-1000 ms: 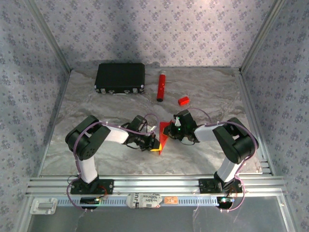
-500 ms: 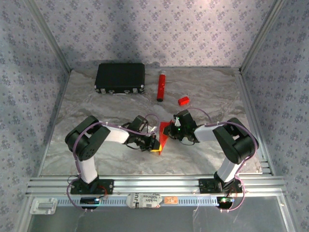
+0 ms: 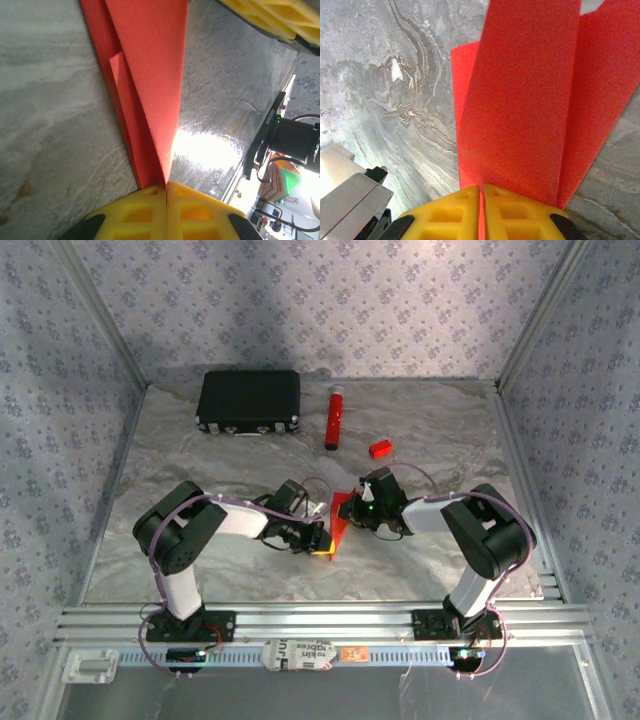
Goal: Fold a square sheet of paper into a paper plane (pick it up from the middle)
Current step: Fold the wing for the fifth time at the center of the table.
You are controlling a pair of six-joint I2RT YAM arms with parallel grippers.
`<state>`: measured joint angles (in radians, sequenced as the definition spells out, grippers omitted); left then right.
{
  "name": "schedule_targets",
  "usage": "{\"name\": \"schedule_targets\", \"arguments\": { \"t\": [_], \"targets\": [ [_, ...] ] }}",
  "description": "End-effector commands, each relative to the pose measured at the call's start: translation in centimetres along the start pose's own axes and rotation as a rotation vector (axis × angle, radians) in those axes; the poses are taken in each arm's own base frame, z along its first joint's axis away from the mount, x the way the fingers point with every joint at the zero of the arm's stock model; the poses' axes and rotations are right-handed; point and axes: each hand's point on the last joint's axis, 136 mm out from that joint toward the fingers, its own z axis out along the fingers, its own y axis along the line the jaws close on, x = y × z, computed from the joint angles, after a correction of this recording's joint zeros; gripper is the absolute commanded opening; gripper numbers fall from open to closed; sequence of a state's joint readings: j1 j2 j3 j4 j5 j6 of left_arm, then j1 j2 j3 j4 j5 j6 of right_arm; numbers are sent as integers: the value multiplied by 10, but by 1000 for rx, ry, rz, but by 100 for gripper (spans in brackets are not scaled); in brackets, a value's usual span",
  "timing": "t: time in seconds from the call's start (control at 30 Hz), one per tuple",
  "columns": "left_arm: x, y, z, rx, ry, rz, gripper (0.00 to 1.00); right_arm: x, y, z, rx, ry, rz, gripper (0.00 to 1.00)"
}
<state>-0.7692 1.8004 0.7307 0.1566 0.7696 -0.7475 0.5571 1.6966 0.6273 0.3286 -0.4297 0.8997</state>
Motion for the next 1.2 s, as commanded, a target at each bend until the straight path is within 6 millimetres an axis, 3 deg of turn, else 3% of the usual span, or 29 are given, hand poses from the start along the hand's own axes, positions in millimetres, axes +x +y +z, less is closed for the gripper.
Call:
{"name": "schedule_targets", "arguments": {
  "t": [0.0,0.13,0.27,0.47,0.57,0.7,0.83,1.0,1.1,1.17],
  "targets": [
    [51,29,3,-93,153,-119,6,28,-62,1,226,62,62,12],
    [54,30,2,-99,157,-124,10,28,-62,0,227,61,59,12],
    [56,31,1,-99,157,-123,0,28,-62,0,227,59,57,12],
    [57,31,1,-94,161,-121,0,28,-63,-1,230,56,59,12],
    [58,32,1,-100,160,-124,12,27,-63,-1,230,53,60,12],
    [59,31,0,-95,160,-121,0,28,-62,-1,228,53,59,12],
    [63,32,-1,-95,164,-123,0,28,-63,-2,229,53,61,12],
    [63,30,-2,-87,159,-121,8,28,-63,-2,230,52,61,12],
    [63,26,-2,-69,163,-113,0,28,-63,-3,231,51,60,12],
    [64,24,-2,-59,164,-110,0,28,-64,-3,232,50,63,12]
  ]
}}
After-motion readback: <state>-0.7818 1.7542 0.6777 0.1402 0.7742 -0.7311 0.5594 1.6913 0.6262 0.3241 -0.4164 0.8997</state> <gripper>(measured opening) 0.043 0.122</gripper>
